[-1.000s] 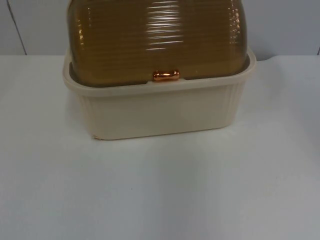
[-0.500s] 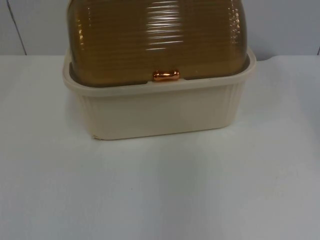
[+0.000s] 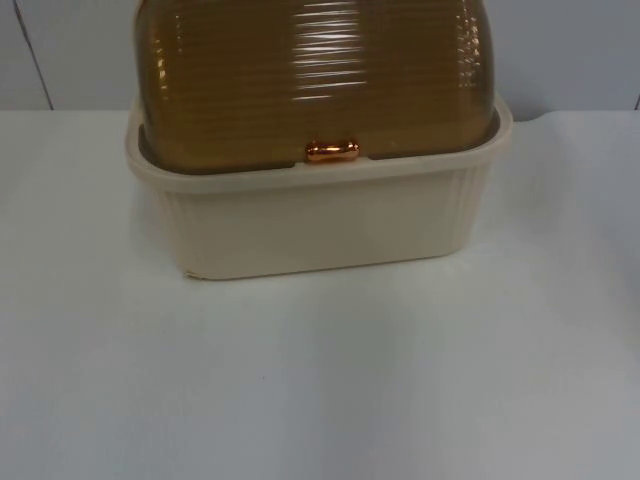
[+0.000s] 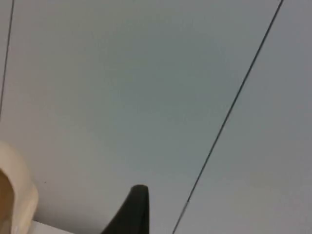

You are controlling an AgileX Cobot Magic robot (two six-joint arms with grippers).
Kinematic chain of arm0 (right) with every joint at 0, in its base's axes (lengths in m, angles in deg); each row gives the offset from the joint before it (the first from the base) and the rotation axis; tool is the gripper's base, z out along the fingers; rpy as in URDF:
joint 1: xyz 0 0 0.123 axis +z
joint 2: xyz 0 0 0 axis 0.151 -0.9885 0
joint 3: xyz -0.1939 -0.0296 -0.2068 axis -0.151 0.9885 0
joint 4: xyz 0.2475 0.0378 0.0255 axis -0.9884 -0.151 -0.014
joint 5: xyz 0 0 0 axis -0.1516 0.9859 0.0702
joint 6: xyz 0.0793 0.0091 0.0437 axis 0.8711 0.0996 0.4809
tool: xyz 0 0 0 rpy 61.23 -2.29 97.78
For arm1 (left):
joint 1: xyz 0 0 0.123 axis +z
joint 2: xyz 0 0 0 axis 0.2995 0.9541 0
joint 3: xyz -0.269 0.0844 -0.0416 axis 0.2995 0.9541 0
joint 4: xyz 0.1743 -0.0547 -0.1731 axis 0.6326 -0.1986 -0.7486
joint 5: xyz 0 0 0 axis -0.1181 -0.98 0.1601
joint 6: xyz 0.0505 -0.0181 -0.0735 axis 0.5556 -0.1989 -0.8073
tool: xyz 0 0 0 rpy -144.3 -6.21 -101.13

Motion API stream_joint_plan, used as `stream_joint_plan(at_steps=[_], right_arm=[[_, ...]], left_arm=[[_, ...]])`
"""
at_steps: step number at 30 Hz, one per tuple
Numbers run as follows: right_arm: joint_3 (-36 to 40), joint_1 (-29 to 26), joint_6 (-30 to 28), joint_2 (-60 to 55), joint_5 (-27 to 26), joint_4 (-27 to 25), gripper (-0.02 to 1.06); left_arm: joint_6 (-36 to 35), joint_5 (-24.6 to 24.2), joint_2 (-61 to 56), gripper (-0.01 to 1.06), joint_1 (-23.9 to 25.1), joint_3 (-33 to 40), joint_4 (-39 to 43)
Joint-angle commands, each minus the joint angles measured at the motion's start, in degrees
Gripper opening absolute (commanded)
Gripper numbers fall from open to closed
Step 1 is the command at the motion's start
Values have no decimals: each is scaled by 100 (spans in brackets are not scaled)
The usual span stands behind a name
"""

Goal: Open the box lid with the left hand, place the block into the box with the right hand, then close the box lid with the left hand.

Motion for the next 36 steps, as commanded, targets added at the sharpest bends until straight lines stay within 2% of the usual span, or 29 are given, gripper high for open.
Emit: stream_joint_plan(at_steps=[1,3,4,5,7,9,10,12,22,24,26,29,31,32,36], right_arm=[[-14,-9,-1963,16,227,44,93],[-14,-20,201,-23,271,44,93],[-14,-20,987,-75,74,44,93],[-14,-20,987,-75,74,44,93],[-14,-20,2211,-198,-511,44,93],[-14,-20,2882,-207,-756,44,93],[-14,-20,2882,-207,-756,44,93],[-14,-20,3334,-85,-783,44,93],[-14,-20,3469,877,-652,44,93],[-3,-20,3721,1043,-399,44,93],[7,-20,3721,1054,-200,227,93],[7,-20,3721,914,182,911,93],[24,-20,3884,699,208,1761,93],[24,-20,3884,699,208,1761,93],[65,-20,4593,304,797,4473,93]], left_arm=[[-35,-12,-10,105,-29,12,-84],[-35,-74,-10,105,-29,12,-84],[-35,-136,-10,105,-29,12,-84],[-35,-136,-10,105,-29,12,-84],[-35,-279,-10,105,-29,12,-62],[-35,-327,-10,105,-29,12,-61],[-35,-327,-10,105,-29,12,-61],[-35,-322,-10,105,-29,12,-81],[-35,-405,-10,105,-29,12,-150],[-35,-405,-10,105,-29,12,-234],[-35,-405,-10,105,-29,12,-248],[-35,-405,-10,105,-29,12,-248],[-35,-405,-10,105,-29,12,-248],[-35,-405,-10,105,-29,12,-248],[-35,-433,-10,105,-29,12,-249]])
